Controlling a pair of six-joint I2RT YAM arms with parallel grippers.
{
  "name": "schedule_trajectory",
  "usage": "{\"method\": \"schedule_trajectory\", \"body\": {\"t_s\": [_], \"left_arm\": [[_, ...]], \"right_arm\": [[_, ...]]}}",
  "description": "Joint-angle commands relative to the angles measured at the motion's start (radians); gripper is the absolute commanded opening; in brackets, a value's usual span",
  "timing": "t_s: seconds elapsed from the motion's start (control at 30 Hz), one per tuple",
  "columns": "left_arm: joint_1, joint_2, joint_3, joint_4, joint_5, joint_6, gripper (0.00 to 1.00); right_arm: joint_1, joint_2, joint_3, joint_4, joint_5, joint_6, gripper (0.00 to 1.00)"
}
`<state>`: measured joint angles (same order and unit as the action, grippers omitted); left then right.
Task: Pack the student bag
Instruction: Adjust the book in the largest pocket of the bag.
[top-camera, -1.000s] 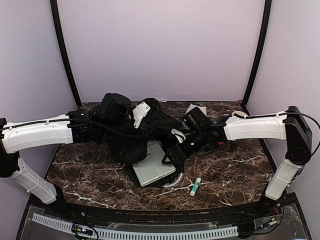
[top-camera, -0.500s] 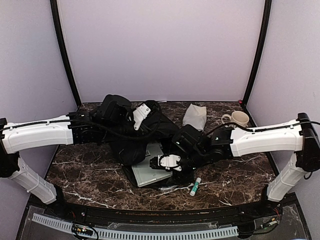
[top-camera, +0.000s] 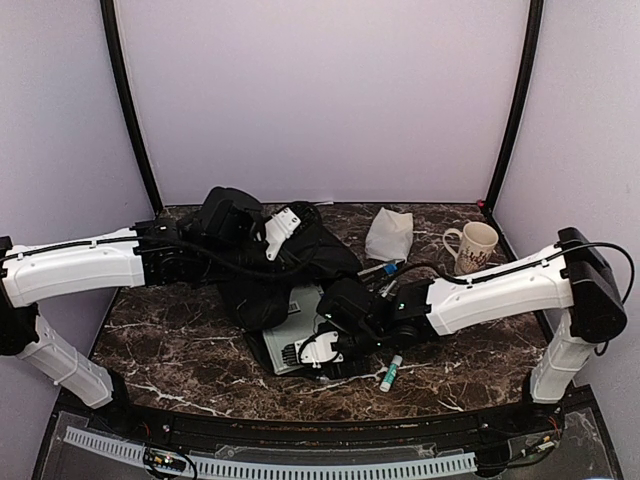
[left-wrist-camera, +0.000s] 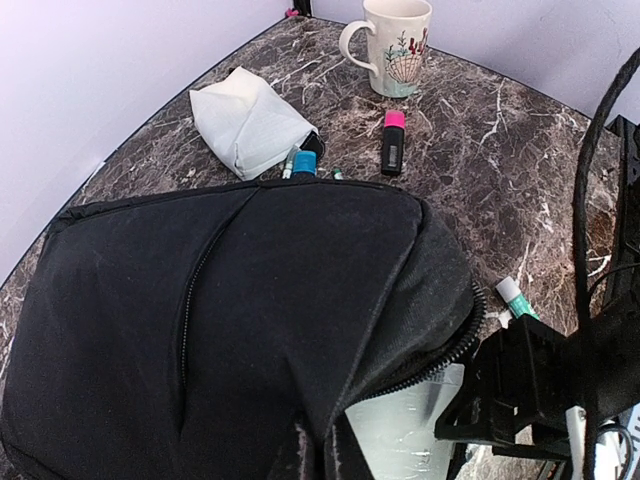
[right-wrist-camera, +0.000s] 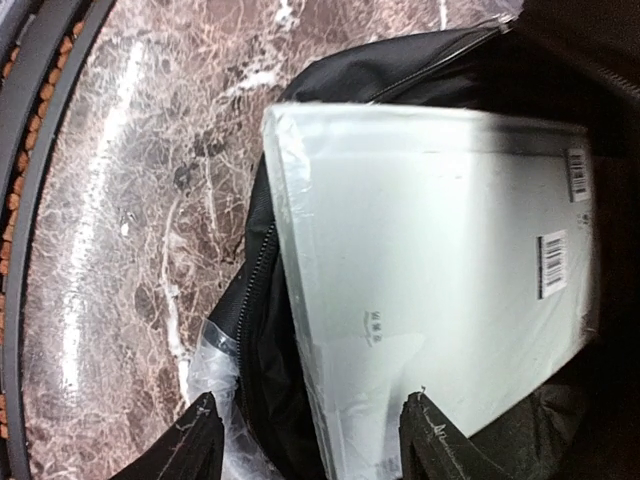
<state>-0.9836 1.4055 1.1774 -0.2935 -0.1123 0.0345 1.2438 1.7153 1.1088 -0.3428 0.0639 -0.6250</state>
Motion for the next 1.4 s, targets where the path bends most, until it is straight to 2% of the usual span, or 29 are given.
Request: {"method": "schedule_trajectory", "body": {"t_s": [0.0,0.3,0.5,0.8,0.9,1.1,1.37], "left_arm": [[0.014,-0.063,0.047,0.027,-0.006,0.016,0.00],[0.019,-0.063,0.047,0.018,0.015,0.020,0.00],[0.020,-0.068,0.062,0.000,0.024,0.048,0.00],[0.028,-0.063,0.103,-0.041,0.021,0.097,0.00],[0.031,-0.062,0.103,-0.038,0.027,0.098,0.00],[0.031,-0.065,0.097,-0.036,0.044,0.089,0.00],[0.035,-0.084,0.060,-0.017,0.036,0.087,0.00]], "right_arm": [[0.017,0.049,0.022,0.082,0.080,-0.029,0.61],[0.014,0.133,0.012,0.254,0.230,-0.078,0.48],[-0.021,0.187,0.034,0.392,0.278,-0.094,0.30],[-0.050,0.294,0.037,0.690,0.422,-0.253,0.29],[-0.061,0.350,0.090,0.744,0.446,-0.275,0.29],[-0.072,0.459,0.122,0.981,0.553,-0.378,0.28],[-0.082,0.542,0.187,1.032,0.587,-0.436,0.28]]}}
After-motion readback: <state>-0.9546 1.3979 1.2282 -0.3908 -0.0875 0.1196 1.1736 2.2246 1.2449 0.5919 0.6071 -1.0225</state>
